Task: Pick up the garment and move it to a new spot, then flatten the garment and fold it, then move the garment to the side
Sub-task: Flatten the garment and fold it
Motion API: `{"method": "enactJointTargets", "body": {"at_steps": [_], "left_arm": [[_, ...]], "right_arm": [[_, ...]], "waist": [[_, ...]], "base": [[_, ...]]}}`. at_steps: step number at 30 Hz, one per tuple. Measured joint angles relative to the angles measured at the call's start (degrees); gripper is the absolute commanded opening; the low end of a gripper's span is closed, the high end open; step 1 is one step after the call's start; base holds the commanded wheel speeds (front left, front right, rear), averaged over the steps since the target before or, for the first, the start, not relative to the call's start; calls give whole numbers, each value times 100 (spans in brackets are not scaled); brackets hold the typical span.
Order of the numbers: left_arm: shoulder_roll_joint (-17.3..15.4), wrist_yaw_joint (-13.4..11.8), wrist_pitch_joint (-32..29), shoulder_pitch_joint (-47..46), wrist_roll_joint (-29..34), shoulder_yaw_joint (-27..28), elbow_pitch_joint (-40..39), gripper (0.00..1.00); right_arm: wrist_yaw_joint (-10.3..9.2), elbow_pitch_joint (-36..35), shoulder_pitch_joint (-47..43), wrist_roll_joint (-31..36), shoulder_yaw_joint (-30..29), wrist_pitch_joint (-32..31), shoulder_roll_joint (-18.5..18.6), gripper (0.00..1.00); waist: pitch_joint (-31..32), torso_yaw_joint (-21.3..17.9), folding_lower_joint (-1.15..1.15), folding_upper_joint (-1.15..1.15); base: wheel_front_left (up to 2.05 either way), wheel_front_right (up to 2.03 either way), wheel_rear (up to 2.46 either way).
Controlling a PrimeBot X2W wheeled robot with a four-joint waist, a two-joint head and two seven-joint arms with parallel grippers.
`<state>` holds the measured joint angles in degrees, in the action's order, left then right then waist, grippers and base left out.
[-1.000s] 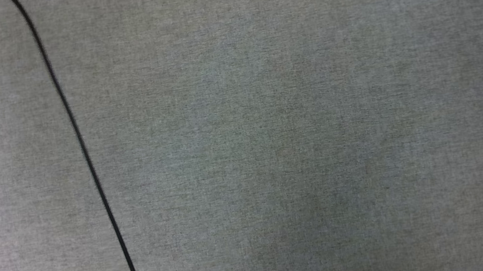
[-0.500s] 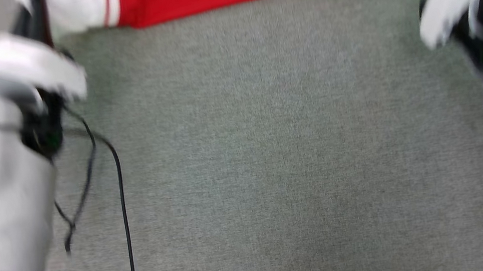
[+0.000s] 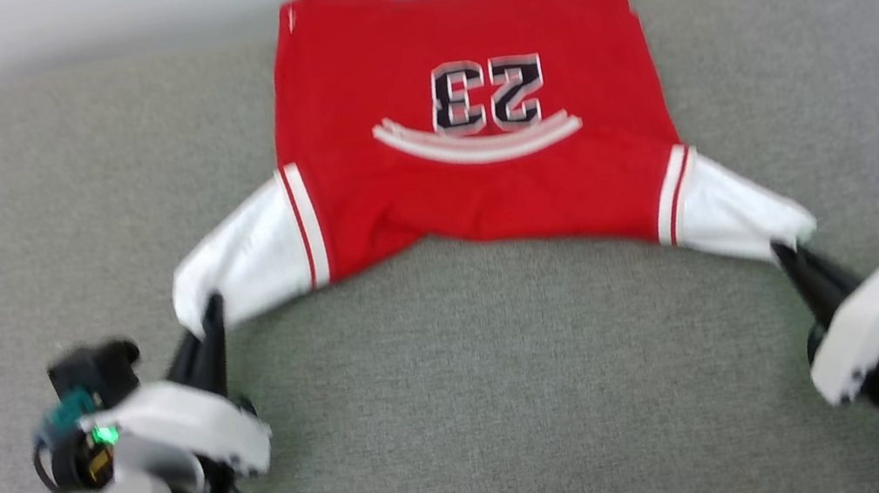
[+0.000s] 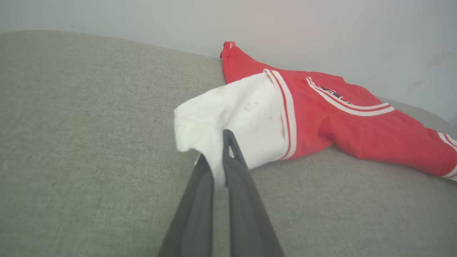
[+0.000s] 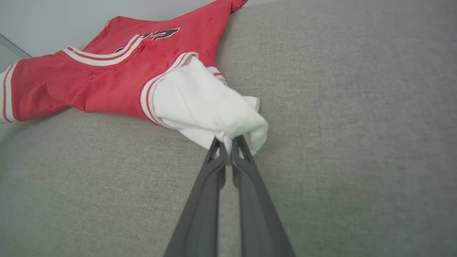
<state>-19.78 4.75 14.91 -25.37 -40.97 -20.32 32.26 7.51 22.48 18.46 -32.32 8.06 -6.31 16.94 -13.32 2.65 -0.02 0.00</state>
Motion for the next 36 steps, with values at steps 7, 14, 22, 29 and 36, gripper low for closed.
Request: {"method": "enactJointTargets", "body": {"at_steps": [7,14,22,29,36], "left_arm": [[51,-286,1,1367,-73,29,-427,0],[-35,-649,7,2501,-112,85,-911,0],[-181,-1082,-121,3289,-86,74,-1797,0],[-245,-1258,-296,3349,49,-47,-2371,0],[-271,-1334,-336,3115,209,-131,-2820,0]], "right_arm": [[0,-1021,-1712,271,-665,-465,-504,0],[0,-1974,-3121,549,-1203,-1057,-985,0],[0,-2462,-3908,1027,-1368,-1449,-1194,0],[0,-2550,-3713,1117,-1333,-1411,-1221,100],[0,-2291,-2438,1230,-1650,-891,-1051,100]], "waist": [[677,-9,0,0],[1229,-83,0,0],[1467,-128,0,0],[1417,-40,1,0],[1127,80,2,0]], "base": [[0,0,0],[0,0,0],[0,0,0],[0,0,0],[0,0,0]]}}
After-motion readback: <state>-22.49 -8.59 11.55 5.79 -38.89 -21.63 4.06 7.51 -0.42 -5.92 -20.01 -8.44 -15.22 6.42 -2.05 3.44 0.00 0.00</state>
